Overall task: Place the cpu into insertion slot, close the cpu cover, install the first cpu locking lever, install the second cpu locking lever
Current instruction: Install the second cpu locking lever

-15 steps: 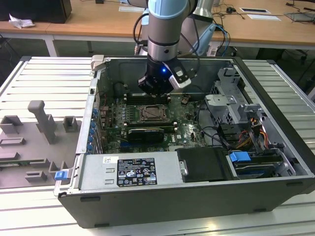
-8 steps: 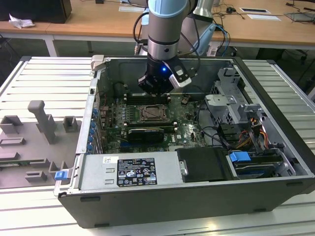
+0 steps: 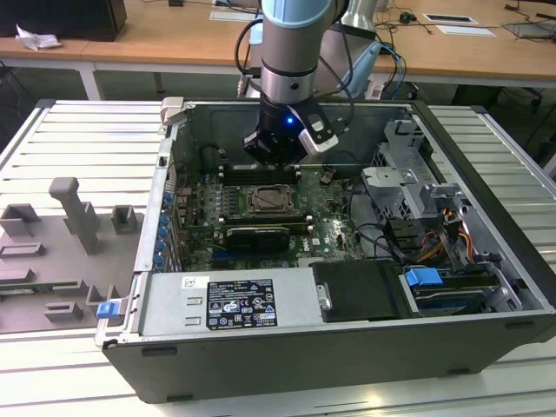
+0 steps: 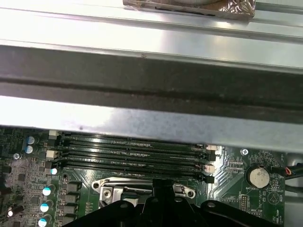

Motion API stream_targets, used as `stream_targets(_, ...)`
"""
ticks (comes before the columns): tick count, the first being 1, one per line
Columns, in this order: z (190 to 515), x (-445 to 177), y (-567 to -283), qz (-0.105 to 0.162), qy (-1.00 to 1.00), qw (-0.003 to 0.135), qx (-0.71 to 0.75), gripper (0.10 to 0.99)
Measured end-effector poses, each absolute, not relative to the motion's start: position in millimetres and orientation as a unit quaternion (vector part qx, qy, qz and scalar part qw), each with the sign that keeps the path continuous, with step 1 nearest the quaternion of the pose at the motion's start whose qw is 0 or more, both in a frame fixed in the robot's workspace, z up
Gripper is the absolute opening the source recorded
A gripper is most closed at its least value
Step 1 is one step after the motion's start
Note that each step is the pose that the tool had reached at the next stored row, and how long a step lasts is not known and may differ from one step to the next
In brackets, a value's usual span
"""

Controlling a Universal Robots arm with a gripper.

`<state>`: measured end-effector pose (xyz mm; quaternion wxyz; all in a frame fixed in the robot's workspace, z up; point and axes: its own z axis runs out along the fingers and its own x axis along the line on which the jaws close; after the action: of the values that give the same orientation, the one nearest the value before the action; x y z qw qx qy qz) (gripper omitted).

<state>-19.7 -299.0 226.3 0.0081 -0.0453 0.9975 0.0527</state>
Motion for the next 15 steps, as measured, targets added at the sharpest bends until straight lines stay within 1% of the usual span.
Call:
stream_targets(4, 232.3, -19.7, -299.3, 0.053, 0.998, 0.008, -0.045, 0.106)
stream_targets(15, 232.3, -19.7, -310.8, 0.053, 0.998, 0.008, -0.045, 0.106)
